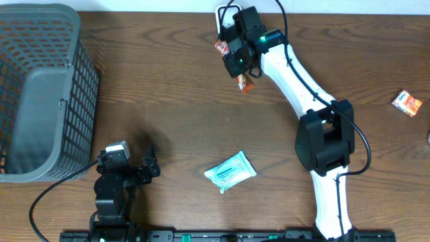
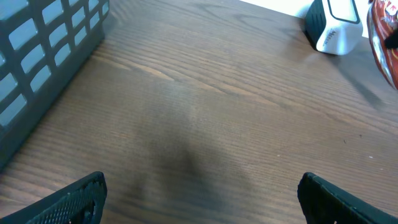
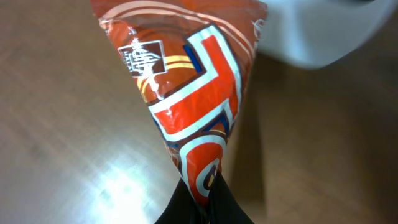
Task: Scan the item barcode
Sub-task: 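Hold TOP bar in front of scanner window with right gripper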
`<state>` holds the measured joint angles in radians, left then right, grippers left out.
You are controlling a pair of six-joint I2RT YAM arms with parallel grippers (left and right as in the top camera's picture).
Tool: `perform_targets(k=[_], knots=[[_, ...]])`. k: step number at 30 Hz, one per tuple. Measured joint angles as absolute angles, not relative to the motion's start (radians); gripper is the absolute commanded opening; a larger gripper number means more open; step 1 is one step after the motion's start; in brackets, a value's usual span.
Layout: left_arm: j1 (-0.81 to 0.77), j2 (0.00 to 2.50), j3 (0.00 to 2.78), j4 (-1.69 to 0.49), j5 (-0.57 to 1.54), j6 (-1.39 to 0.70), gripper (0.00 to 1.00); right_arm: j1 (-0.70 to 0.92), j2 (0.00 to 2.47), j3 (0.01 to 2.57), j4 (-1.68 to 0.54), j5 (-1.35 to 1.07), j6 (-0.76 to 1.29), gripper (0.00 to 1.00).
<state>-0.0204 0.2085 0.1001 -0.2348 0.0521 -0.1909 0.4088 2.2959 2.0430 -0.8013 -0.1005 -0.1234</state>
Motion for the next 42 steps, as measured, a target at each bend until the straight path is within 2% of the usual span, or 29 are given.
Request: perform_targets(k=[17,29,42], knots=[[-0.02,0.208,0.1,-0.234,0.052,-0.191,0.98,0.406,2.37,2.053,-0.452,0.107,0.021,0.01],[-0.02,0.208,0.1,-0.234,0.052,-0.191,0.98,0.387,2.594,2.363,-0.535,0.109,0.311,0.01],[-0.02,0.208,0.1,-0.235,0.052,-0.191,0.98,0.34,2.598,2.402,-0.625,0.006,0.771,0.02]])
